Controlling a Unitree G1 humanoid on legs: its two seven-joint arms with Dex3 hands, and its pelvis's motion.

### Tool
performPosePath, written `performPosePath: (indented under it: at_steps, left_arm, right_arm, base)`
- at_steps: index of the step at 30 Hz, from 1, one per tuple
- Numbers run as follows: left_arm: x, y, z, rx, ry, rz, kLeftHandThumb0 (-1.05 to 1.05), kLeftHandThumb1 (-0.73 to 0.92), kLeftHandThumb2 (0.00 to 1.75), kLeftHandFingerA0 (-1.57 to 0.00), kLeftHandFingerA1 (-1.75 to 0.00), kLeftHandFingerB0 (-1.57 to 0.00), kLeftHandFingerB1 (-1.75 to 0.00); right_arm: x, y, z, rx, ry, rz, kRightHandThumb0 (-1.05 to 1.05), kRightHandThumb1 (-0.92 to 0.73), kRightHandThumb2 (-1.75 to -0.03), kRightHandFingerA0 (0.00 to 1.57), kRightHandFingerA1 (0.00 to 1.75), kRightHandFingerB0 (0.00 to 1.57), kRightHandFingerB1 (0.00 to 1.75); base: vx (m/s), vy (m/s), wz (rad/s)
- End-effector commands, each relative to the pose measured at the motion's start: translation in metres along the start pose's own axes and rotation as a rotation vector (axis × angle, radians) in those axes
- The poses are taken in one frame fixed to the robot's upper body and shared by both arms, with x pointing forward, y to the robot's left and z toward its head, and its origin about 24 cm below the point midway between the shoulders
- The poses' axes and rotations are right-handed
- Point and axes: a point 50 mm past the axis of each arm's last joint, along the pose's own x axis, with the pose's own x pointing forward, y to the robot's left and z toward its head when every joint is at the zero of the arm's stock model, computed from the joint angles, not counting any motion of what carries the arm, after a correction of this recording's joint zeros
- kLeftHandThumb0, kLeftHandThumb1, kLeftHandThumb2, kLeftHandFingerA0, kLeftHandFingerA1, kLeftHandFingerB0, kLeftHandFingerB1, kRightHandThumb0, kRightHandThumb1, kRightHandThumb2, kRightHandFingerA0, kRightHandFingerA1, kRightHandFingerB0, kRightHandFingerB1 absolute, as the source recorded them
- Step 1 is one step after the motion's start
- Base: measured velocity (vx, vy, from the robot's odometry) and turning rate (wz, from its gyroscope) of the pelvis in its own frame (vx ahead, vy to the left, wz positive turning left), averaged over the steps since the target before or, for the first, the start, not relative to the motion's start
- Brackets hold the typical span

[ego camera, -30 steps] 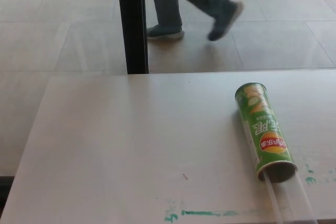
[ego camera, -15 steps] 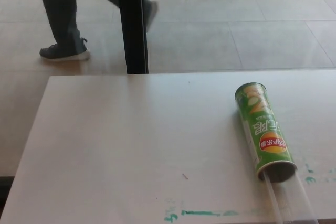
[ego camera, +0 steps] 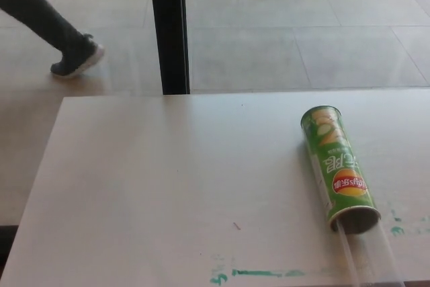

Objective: Use the right hand as a fist to push the chips tray inside its container kept in the middle of the desk

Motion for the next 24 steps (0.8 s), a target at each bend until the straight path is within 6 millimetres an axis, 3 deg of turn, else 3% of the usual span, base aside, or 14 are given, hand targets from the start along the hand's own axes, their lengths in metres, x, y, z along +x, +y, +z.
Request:
performPosePath:
  at_steps: [1,2,3,6,13,21,23,24]
  left_arm:
    - [0.0,0.006,0.007,0.019,-0.031,0.02,-0.95,0.63,1.31,-0.72,-1.26,-0.43,-1.0]
    - [0.0,0.006,0.007,0.002,-0.036,0.019,-0.95,0.62,1.3,-0.75,-1.3,-0.46,-1.03]
    - [0.0,0.006,0.008,0.0,-0.037,0.007,-0.94,0.64,1.3,-0.67,-1.25,-0.4,-0.98]
    - [-0.001,0.008,0.007,0.03,-0.035,0.008,-0.89,0.63,1.32,-0.72,-1.24,-0.41,-0.97]
    - [-0.001,0.007,0.002,0.018,-0.021,0.012,-0.94,0.63,1.3,-0.66,-1.21,-0.37,-0.95]
    - [-0.001,0.006,0.0,0.014,-0.005,0.018,-0.89,0.63,1.31,-0.68,-1.21,-0.4,-0.96]
    - [-0.001,0.006,0.0,-0.006,-0.015,0.014,-0.9,0.63,1.32,-0.66,-1.25,-0.42,-1.01]
    - [-0.002,0.006,0.0,-0.013,-0.017,0.015,-0.87,0.65,1.22,-0.6,-1.54,-0.36,-1.21]
  right_arm:
    - [0.005,-0.002,0.001,-0.021,-0.002,-0.08,-0.75,-0.91,-0.67,0.91,0.83,0.7,0.53]
    - [0.006,-0.003,0.001,-0.023,-0.002,-0.072,-0.74,-0.92,-0.67,0.89,0.85,0.67,0.52]
    - [0.007,-0.004,0.002,-0.018,-0.005,-0.091,-0.74,-0.91,-0.67,0.9,0.88,0.69,0.53]
    - [0.013,-0.006,0.001,-0.031,-0.004,-0.1,-0.73,-0.91,-0.67,0.92,0.9,0.7,0.54]
    - [0.021,-0.017,-0.009,-0.061,0.022,-0.102,-0.75,-0.92,-0.68,0.87,0.77,0.66,0.54]
    - [0.031,-0.017,-0.016,-0.087,0.053,-0.095,-0.76,-0.91,-0.67,0.91,0.81,0.72,0.54]
    - [0.032,-0.016,-0.017,-0.089,0.05,-0.092,-0.76,-0.92,-0.68,0.92,0.83,0.71,0.54]
    - [0.032,-0.015,-0.017,-0.089,0.05,-0.091,-0.74,-0.9,-0.67,0.92,0.85,0.73,0.55]
  base:
    - [0.0,0.0,0.0]
    - [0.0,0.0,0.0]
    - [0.0,0.0,0.0]
    - [0.0,0.0,0.0]
    - [0.0,0.0,0.0]
    - [0.0,0.0,0.0]
    - [0.0,0.0,0.0]
    - [0.0,0.0,0.0]
